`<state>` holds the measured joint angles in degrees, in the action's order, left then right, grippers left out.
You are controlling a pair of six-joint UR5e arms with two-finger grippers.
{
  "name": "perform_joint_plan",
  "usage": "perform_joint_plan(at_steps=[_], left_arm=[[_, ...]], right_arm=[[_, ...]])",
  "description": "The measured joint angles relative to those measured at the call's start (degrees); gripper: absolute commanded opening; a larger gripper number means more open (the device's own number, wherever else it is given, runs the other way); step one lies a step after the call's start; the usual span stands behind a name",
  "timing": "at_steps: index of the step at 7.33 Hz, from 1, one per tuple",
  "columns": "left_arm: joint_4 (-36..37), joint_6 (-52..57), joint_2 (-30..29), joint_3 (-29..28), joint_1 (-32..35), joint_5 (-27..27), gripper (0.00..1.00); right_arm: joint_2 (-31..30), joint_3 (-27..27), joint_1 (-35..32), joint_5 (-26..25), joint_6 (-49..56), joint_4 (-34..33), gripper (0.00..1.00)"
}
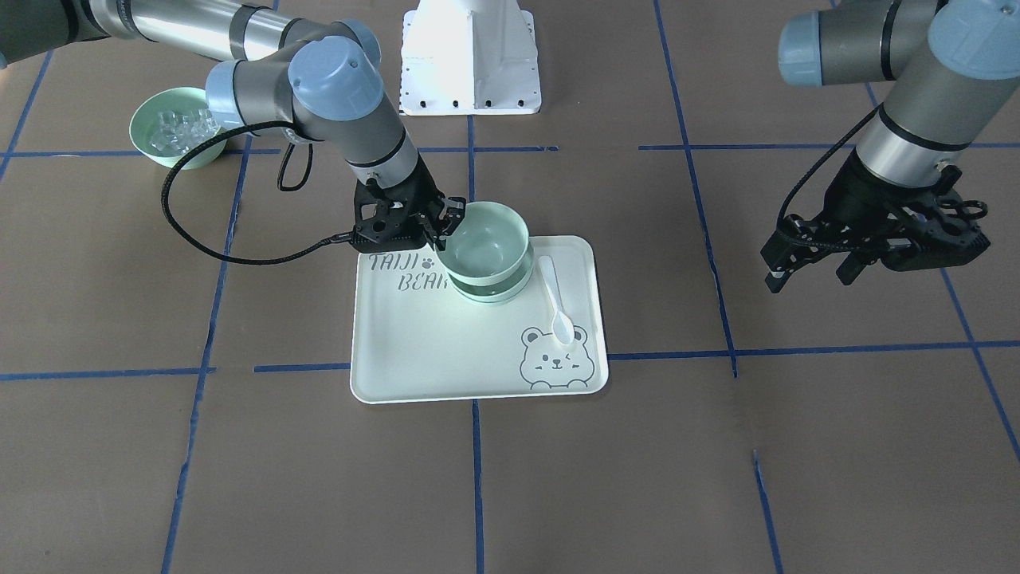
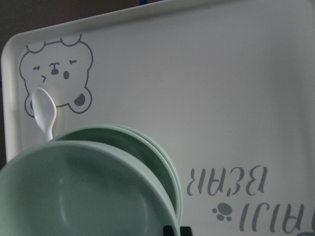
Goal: Stack green bowls together
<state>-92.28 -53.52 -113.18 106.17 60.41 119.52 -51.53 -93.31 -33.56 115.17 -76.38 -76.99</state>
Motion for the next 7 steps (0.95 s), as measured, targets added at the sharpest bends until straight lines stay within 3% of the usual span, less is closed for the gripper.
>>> perform_joint_plan(at_steps=[1, 2, 7], left_arm=[[0.00, 0.00, 0.03, 0.00, 0.00, 0.01, 1.00], [0.00, 0.00, 0.03, 0.00, 0.00, 0.01, 1.00], [-0.04, -0.03, -0.03, 0.00, -0.09, 0.01, 1.00]], right_arm=[[0.71, 0.56, -0.05, -0.02, -0.45, 0.00, 0.91], [1.51, 0.99, -0.06, -0.06, -2.17, 0.10, 1.00], [2.80, 1.21, -2.02, -0.51, -5.46, -0.14, 1.00]])
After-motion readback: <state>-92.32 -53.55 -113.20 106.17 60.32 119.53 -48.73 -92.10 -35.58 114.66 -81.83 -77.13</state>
